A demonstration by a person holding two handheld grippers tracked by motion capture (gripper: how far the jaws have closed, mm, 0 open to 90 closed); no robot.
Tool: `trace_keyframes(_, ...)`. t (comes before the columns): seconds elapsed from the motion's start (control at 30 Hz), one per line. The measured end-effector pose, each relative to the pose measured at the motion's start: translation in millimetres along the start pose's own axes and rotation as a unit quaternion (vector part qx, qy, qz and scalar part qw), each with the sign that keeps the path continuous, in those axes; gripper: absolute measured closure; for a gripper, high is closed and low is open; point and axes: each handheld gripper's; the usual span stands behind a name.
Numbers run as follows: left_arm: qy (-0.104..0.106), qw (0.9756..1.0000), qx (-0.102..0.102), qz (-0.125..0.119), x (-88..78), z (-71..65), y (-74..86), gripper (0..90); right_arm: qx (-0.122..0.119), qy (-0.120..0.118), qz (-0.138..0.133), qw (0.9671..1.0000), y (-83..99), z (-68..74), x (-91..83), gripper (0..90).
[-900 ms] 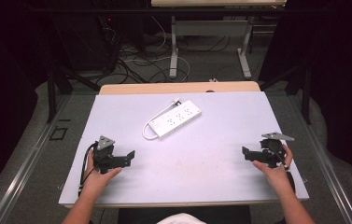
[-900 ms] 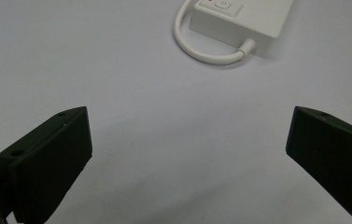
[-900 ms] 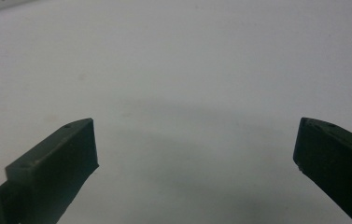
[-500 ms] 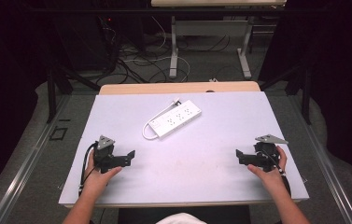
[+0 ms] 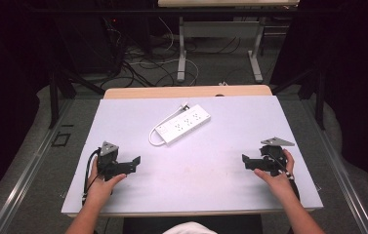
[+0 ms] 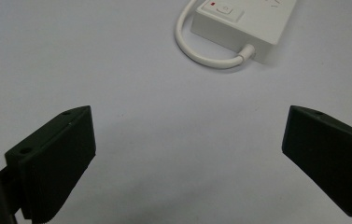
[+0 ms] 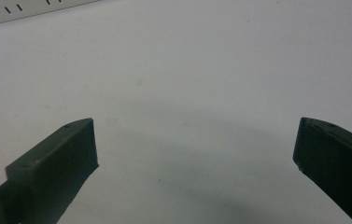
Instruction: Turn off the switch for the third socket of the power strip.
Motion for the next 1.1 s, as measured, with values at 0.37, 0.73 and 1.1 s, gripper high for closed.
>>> trace_keyframes(0.37,0.003,1.0000,0.000,0.000,0.0,0.3,0.1,4.6,-0.009,-0.020,0.008,0.9997,-28.1,8.6,7.7,0.0)
trace_keyframes(0.73,-0.007,1.0000,0.002,0.000,0.3,2.4,0.6,5.1,-0.006,-0.030,0.026,0.9992,-58.3,13.9,25.7,1.2)
trace_keyframes(1.1,-0.028,0.9995,-0.015,0.002,0.6,6.0,-0.5,8.8,-0.010,-0.037,0.050,0.9980,-91.6,23.3,40.0,4.0)
Point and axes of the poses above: each handheld gripper's, and its own axes: x roughly forward along the jaws, y roughly out of its underside, z roughly to its left, and after that the axes turned 7 degrees about -x, right-handed
